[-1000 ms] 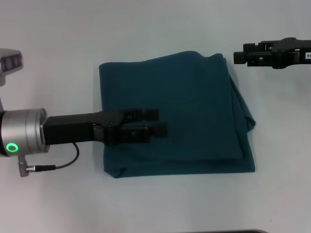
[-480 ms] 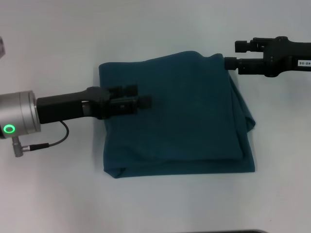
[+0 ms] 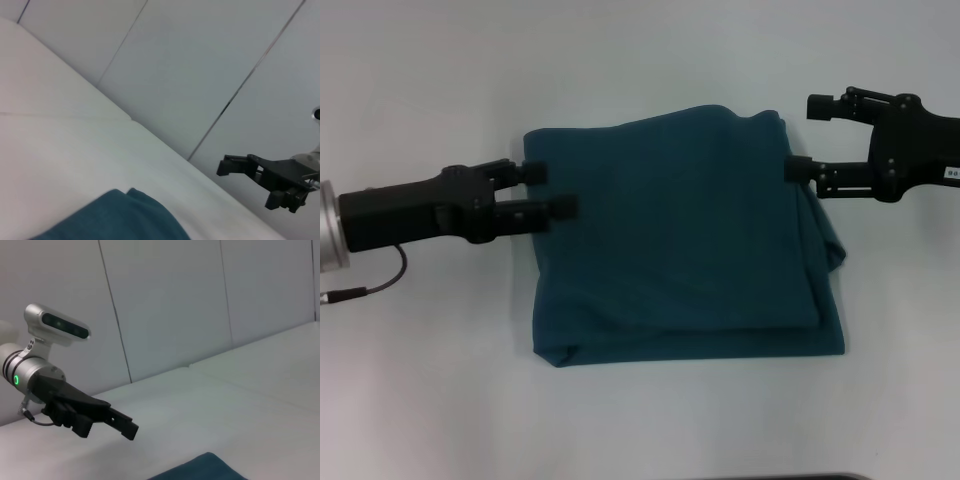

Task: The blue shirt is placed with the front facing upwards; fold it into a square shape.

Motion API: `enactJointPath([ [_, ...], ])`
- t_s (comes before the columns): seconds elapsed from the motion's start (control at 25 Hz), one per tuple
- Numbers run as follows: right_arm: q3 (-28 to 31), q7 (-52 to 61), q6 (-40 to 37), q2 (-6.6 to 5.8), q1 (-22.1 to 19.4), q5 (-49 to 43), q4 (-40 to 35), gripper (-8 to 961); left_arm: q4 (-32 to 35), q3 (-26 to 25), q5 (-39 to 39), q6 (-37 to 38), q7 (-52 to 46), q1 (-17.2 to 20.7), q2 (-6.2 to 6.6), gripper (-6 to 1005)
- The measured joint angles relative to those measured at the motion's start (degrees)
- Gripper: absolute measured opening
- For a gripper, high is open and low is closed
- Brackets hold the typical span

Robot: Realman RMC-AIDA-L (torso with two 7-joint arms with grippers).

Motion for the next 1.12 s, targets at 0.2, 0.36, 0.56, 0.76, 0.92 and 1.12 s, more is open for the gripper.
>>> enactJointPath([
  [0.2,-2.23,-0.27,0.69,0.11,0.25,-0.25,-0.06,931,0.98,-2.96,-0.12,-1.28,7.84,1.61,-0.95,915],
  [0.36,-4.47,0.25,1.09,0.13,1.00,-0.53,-0.45,930,1.39,-3.61,-0.11,-1.34,9.62,2.09,-2.13,915],
  [0.56,-5.81,0.81,2.53,0.13,1.71,-1.70,-0.47,930,0.98,-3.48,0.10,-0.12,10.49,2.87,-2.98,909],
  [0.76,-6.69,1.15,3.50,0.15,3.01,-4.04,0.00,930,1.07,-3.02,0.44,0.76,11.04,3.32,-2.72,904],
  [0.92,-7.94,1.17,4.60,0.22,3.91,-4.63,1.14,930,1.01,-2.87,0.56,0.99,11.55,3.37,-2.65,904],
  [1.12,-8.17,1.21,4.57,0.21,4.08,-4.39,1.41,930,1.12,-2.30,0.61,1.09,11.99,3.02,-2.64,904],
])
